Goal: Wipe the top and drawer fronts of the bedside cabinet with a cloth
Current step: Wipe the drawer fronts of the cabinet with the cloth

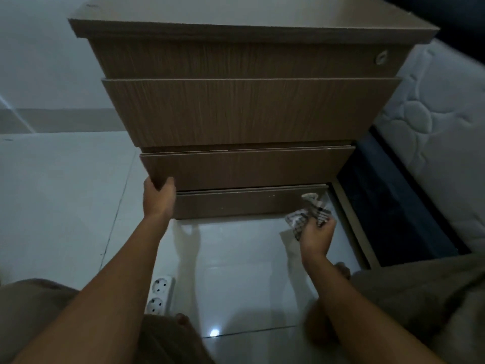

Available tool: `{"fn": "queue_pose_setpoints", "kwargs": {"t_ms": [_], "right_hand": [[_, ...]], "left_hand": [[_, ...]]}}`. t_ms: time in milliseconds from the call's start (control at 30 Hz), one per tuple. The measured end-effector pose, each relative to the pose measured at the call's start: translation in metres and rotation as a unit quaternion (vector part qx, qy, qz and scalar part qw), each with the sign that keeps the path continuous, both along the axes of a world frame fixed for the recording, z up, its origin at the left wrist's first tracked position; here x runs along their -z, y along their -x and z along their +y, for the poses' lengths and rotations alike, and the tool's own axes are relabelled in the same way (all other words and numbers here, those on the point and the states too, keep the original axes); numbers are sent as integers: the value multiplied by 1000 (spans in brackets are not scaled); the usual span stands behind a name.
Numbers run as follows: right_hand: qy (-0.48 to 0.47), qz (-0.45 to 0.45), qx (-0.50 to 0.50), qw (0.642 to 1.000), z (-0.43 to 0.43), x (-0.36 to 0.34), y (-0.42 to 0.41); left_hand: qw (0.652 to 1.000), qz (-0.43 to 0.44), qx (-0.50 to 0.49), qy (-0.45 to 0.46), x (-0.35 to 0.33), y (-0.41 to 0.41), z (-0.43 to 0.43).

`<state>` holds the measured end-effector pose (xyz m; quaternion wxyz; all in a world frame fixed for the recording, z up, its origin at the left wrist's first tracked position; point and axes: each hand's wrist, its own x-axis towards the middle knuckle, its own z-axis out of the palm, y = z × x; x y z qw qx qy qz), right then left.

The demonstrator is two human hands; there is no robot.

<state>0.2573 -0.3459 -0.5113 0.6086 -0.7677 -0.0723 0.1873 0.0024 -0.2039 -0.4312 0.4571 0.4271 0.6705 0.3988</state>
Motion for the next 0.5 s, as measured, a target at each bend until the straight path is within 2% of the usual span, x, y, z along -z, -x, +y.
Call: {"fn": "queue_pose_setpoints", "kwargs": {"t_ms": [133, 233, 367, 500], "right_hand": [[6, 23, 83, 996, 17, 3, -33], [3, 17, 103, 995, 30, 6, -48], [21, -97, 11, 995, 42, 8, -54], [90, -217, -88, 968, 47, 22, -51]], "left_hand": [[999, 24, -1, 27, 18, -4, 5], [999, 30, -8, 32, 27, -6, 9], [998, 54, -15, 34, 33, -7, 14], [996, 78, -5, 38, 35, -5, 13]]}}
